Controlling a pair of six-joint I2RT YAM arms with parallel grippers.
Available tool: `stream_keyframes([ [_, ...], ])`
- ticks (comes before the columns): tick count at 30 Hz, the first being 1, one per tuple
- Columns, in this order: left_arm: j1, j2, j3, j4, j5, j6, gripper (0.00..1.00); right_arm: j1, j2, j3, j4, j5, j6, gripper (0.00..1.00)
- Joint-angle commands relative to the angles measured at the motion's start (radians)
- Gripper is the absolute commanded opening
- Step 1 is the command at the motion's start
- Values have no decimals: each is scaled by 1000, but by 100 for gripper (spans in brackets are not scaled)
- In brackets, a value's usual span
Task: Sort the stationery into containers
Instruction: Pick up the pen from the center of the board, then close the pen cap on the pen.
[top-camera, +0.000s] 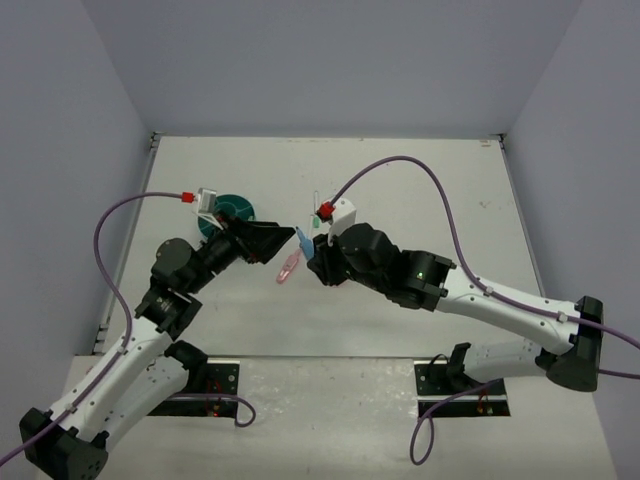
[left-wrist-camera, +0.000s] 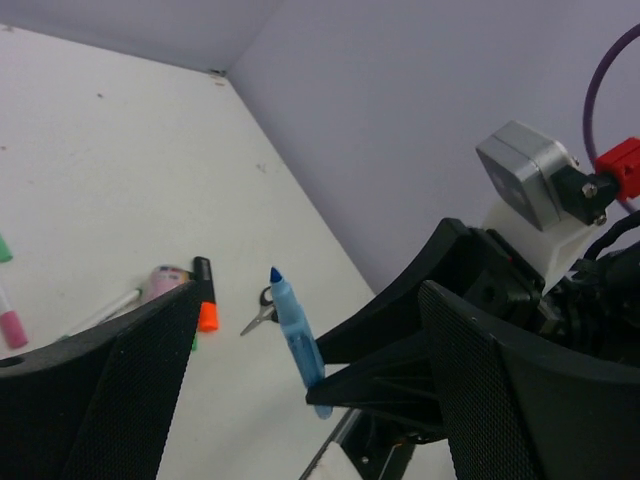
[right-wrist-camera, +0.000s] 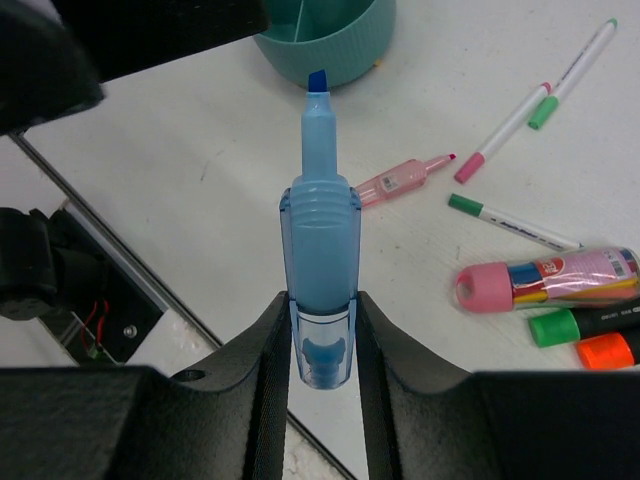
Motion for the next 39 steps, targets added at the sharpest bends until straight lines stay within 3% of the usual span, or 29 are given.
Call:
stream_keyframes([
  [1,4,70,-18,232,84,-105,85,37,-8,58,40,55,5,0],
  [6,2,112,-26,235,86,-109,69,45,-4,73,39,54,1,0],
  [12,2,154,-40,295,138,-136,43,46,3,93,50,53,-12,0],
  [17,-19,186,-39,367,199,-168,34,46,33,126,40,73,-35,0],
  [22,-22,201,-8,308,175,-137,1,46,34,126,35,75,-38,0],
  [30,-21,194,102,94,7,4,0,47,-31,-19,100,12,-50,0],
  [39,-21,189,184,44,-69,52,0,48,-61,-197,158,-46,-19,0],
])
